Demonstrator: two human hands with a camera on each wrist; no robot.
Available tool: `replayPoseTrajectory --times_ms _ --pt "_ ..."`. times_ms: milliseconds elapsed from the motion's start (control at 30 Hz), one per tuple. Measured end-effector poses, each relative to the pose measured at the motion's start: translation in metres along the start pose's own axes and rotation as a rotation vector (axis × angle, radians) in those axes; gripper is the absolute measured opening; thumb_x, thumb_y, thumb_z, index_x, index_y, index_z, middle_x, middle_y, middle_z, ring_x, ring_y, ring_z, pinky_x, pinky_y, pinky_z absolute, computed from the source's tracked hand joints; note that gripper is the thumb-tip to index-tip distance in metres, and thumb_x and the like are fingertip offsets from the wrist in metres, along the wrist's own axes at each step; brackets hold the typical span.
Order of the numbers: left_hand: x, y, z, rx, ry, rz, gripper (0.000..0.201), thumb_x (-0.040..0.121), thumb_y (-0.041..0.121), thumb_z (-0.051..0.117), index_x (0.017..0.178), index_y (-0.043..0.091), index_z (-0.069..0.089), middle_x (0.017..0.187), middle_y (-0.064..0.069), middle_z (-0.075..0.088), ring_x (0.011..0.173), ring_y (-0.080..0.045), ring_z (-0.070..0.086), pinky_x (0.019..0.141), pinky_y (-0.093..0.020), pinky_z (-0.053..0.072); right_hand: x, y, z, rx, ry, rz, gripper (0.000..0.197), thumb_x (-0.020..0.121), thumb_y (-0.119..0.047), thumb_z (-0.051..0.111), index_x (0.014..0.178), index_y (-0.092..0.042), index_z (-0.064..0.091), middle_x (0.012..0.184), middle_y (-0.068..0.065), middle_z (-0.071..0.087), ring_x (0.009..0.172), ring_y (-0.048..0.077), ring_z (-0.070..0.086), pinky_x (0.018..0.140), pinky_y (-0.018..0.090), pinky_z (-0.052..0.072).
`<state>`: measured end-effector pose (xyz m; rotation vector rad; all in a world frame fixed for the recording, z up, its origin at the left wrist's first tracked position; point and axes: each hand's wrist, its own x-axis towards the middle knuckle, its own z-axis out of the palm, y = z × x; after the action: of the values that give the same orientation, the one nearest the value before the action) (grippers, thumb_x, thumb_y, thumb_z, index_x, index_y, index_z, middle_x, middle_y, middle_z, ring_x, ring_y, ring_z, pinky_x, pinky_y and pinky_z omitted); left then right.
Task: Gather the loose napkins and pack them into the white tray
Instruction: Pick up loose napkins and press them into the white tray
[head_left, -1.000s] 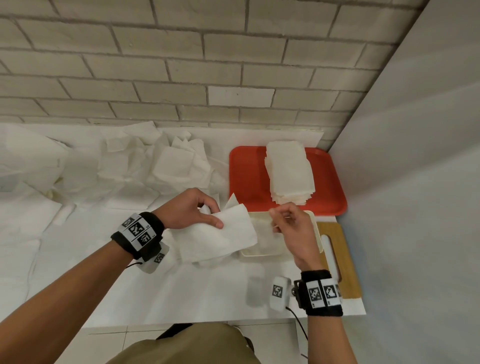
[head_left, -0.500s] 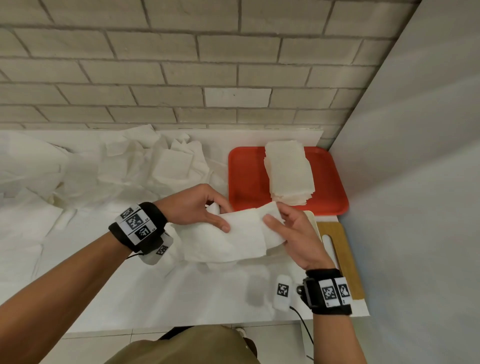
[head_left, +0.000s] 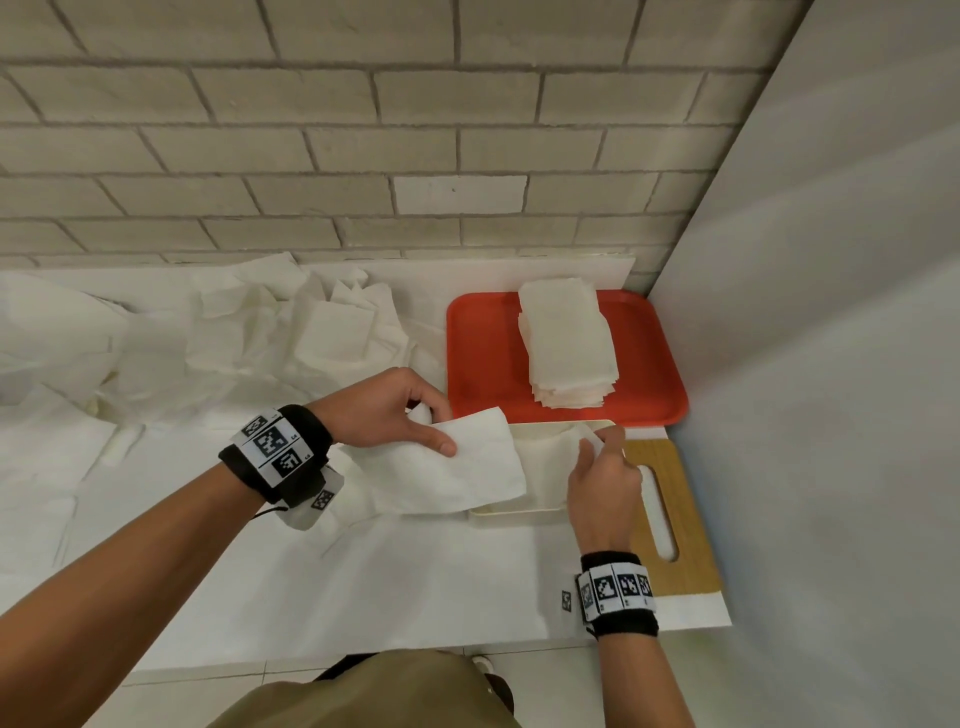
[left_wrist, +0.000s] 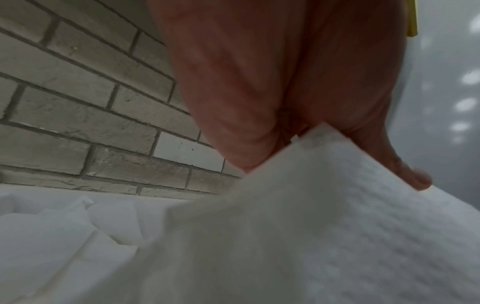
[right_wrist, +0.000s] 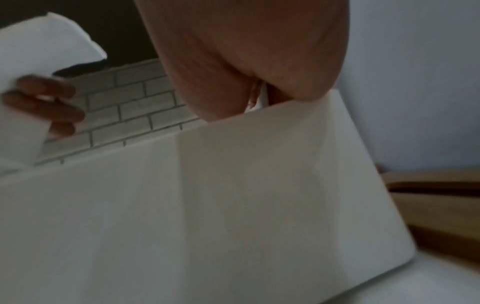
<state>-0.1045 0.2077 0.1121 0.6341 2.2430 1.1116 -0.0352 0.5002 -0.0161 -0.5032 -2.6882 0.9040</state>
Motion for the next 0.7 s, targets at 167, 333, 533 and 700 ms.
replayPoseTrajectory --times_ms 167,333,533,700 --pt "0.002 0.007 0.004 0.011 -0.012 0.008 0.016 0.087 0.029 0.088 0.086 0.014 0.081 0.084 0.007 0.078 0.076 -0.005 0.068 0.075 -0.013 0.048 -0.006 -0.015 -0.021 0.07 -0.027 -0.07 0.041 0.108 -0.042 0.062 0.136 -0.015 0.05 0.11 0.015 0.073 0.089 0.034 0.074 0.067 0.036 0.057" --pt "0.008 0.018 0.009 0.017 0.0 0.011 0.019 0.086 0.035 0.088 0.088 0.018 0.081 0.089 0.002 0.079 0.086 -0.027 0.071 0.084 -0.039 0.053 -0.021 -0.072 -0.057 0.659 -0.44 -0.057 0.044 0.095 -0.051 0.079 0.132 -0.032 0.064 0.122 -0.015 0.077 0.114 0.003 0.072 0.097 0.025 0.058" --pt "0.003 0.016 0.0 0.001 0.163 -0.011 0.025 0.079 0.042 0.092 0.1 0.032 0.08 0.092 0.008 0.077 0.088 -0.013 0.067 0.076 -0.03 0.046 0.007 -0.019 -0.04 0.191 -0.177 -0.031 0.027 0.1 -0.039 0.076 0.118 -0.019 0.073 0.088 -0.001 0.077 0.08 0.022 0.071 0.068 0.033 0.048" --pt "-0.006 0.01 -0.007 -0.071 0.231 -0.027 0.019 0.094 0.025 0.082 0.112 0.025 0.078 0.103 0.005 0.079 0.092 -0.031 0.067 0.086 -0.029 0.056 0.008 0.005 -0.031 -0.385 -0.138 -0.034 0.028 0.102 -0.038 0.072 0.12 -0.016 0.069 0.091 0.013 0.072 0.083 0.032 0.071 0.064 0.034 0.05"
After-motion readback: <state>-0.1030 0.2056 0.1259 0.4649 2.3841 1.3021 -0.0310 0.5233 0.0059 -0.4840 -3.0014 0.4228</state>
